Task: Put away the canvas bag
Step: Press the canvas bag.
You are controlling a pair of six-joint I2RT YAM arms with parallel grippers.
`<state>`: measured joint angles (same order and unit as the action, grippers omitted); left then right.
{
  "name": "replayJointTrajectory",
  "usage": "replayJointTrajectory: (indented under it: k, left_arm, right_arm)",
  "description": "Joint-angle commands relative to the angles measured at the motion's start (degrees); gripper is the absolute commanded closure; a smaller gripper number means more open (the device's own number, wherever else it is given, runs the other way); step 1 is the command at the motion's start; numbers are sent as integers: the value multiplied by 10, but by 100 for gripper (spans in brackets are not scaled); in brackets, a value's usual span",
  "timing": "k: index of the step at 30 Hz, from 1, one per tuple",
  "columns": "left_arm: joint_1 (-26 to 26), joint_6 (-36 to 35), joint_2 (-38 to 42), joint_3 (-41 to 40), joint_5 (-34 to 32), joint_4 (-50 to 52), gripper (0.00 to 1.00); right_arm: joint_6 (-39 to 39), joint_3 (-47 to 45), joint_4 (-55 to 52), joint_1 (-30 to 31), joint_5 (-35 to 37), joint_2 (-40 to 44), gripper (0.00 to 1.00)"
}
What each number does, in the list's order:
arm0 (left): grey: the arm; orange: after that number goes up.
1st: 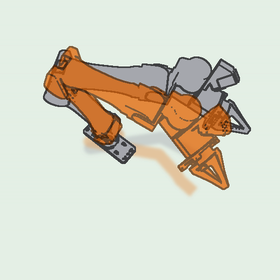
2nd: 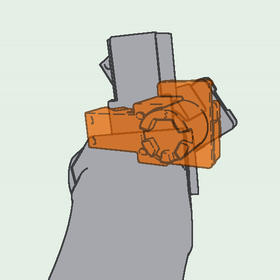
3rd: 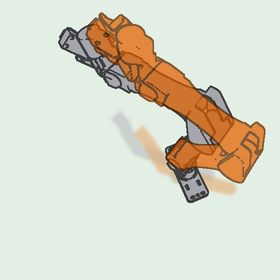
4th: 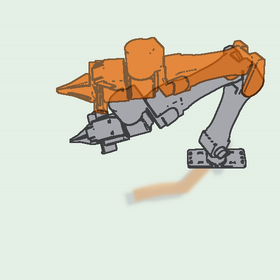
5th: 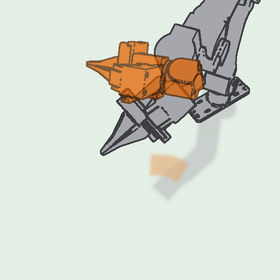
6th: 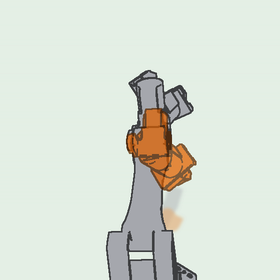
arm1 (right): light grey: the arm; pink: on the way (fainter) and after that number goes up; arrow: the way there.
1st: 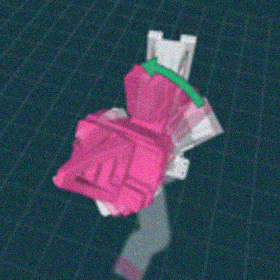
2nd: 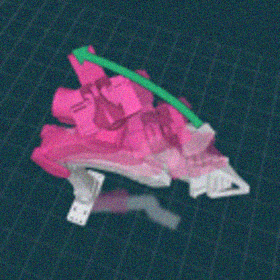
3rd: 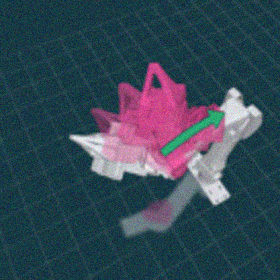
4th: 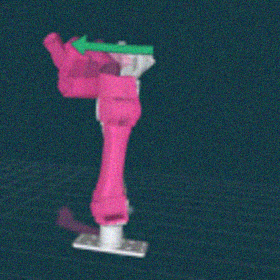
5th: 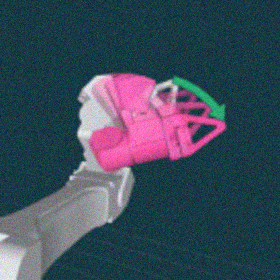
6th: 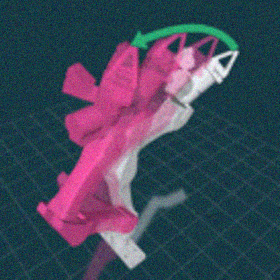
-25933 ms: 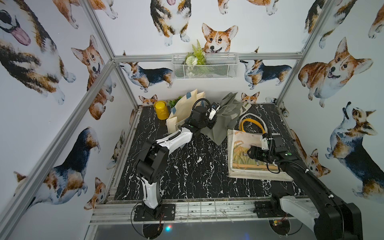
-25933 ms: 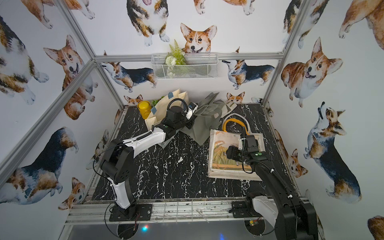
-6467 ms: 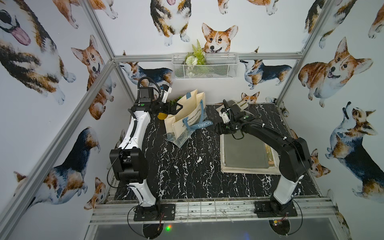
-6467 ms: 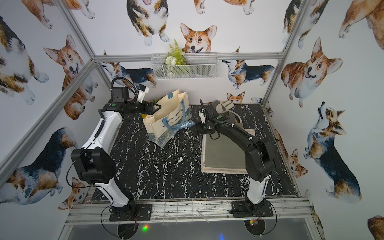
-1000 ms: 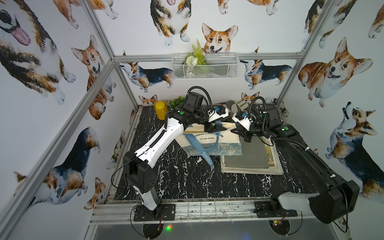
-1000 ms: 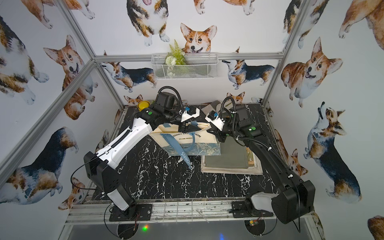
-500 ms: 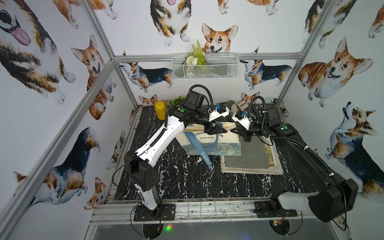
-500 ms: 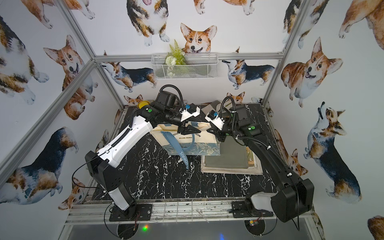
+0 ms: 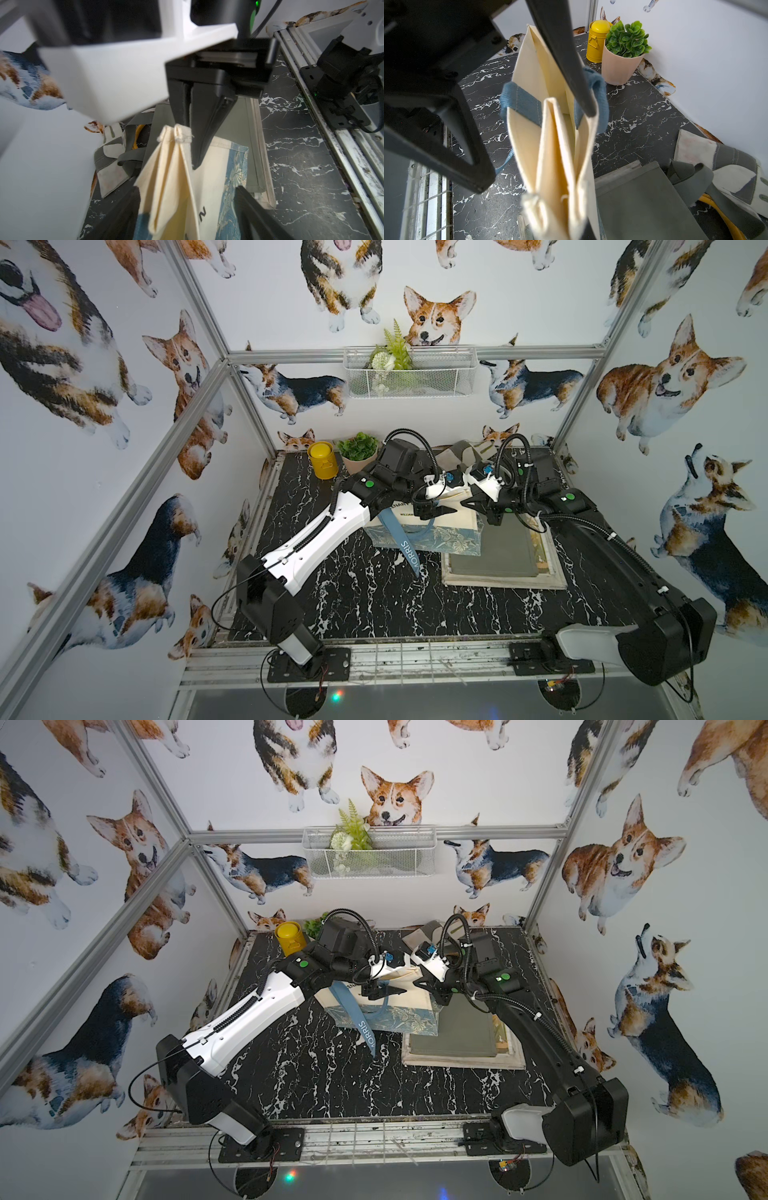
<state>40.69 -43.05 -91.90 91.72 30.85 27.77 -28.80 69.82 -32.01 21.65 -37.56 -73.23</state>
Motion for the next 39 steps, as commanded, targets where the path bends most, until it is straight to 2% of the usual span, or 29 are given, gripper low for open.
replayJointTrajectory:
  k: [1, 3, 9, 12, 16, 19, 20, 23, 25, 28, 33, 39]
  left_arm:
    - [-1, -14, -4, 3, -22, -40, 25]
    - [0, -31, -16, 23, -9, 0, 24]
    - [1, -28, -28, 33, 9, 19, 25]
    - [0, -58, -48, 61, 28, 82, 43]
    - [-5, -63, -51, 63, 46, 95, 70]
    - [-10, -61, -49, 64, 56, 91, 95]
    - [-12, -62, -49, 65, 59, 90, 100]
    - [-22, -56, -39, 63, 81, 75, 100]
    - [-37, -52, -36, 58, 112, 61, 100]
    - [-68, -5, -1, 31, 193, -4, 100]
    - [-111, 105, 41, -33, 285, -168, 100]
    - [-163, 274, 61, -90, 334, -387, 100]
  right_arm:
    - [-21, -8, 17, 4, -21, 8, 100]
    - [-36, -14, 20, 7, -15, 12, 100]
    - [-51, -38, 63, 10, 5, 28, 100]
    - [-53, -48, 91, 12, 19, 36, 95]
    - [-47, -61, 121, 12, 33, 46, 91]
    - [-45, -63, 112, 11, 28, 43, 81]
    - [-41, -65, 110, 12, 25, 43, 78]
    - [-21, -86, 124, 12, 10, 44, 63]
    - [13, -117, 175, 10, 0, 50, 56]
    - [62, -164, 248, 11, -8, 54, 47]
    - [81, -177, 258, 11, -12, 43, 45]
    - [80, -180, 251, 10, -15, 46, 46]
